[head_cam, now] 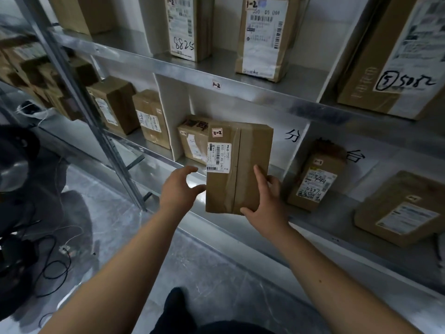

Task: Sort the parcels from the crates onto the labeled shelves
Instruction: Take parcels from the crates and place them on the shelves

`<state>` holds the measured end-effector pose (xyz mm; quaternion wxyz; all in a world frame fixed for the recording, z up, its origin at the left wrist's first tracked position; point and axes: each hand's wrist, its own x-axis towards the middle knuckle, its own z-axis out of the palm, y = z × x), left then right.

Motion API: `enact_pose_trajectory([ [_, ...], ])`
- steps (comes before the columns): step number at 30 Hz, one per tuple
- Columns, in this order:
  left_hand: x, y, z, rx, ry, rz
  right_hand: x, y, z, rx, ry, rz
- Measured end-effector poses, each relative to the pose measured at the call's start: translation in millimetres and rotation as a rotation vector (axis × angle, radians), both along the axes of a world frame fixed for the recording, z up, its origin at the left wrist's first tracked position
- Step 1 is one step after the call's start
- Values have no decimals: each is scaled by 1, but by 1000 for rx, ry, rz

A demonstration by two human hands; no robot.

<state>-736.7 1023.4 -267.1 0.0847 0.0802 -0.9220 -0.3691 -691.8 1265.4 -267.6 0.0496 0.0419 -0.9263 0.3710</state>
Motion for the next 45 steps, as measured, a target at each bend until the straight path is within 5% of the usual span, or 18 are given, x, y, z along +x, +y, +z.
enact_pose_trajectory([
  [14, -132, -15, -25, -76, -65, -440, -50, -44, -33, -73, -39, -321],
  [19, -144, -15, -39, -75, -87, -552, -54, -54, -48, 60, -39, -423],
  [35, -170, 21, -84, -31, -23, -495, -102, -29, -132, 227, 327, -477],
  [45, -192, 57, -95, 75, 27, -406, -147, -12, -144, 231, 347, -532],
])
